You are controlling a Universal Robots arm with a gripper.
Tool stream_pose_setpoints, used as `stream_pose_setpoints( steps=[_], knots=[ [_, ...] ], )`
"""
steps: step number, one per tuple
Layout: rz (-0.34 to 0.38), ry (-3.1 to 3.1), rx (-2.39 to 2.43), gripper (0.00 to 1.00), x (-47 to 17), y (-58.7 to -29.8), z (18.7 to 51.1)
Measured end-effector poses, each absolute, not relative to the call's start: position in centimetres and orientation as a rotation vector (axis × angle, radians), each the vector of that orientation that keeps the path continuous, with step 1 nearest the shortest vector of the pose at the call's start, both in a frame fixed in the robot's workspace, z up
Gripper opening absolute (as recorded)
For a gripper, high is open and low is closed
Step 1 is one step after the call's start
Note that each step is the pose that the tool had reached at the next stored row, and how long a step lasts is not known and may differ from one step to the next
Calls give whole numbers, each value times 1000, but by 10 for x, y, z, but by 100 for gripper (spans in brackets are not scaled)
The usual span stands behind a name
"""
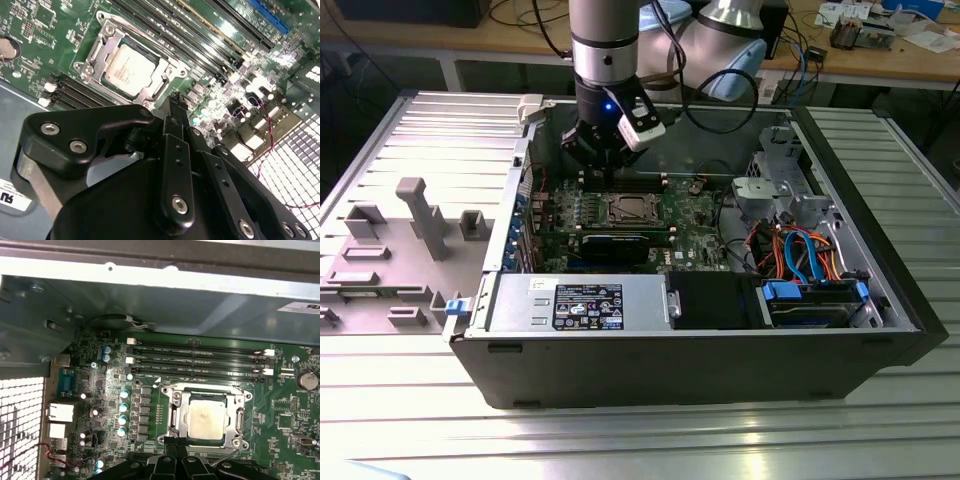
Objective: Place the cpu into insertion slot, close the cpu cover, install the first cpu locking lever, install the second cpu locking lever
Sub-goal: 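Install the first cpu locking lever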
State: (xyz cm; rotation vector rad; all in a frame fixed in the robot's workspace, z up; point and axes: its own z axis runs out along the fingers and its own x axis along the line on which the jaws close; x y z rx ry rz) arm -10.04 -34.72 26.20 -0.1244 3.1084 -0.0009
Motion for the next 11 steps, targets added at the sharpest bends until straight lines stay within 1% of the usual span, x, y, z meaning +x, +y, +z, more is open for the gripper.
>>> stream_pose_setpoints(
  steps=[11],
  knots=[
    [-1,3106,-120,11,-122,-340,262]
  ],
)
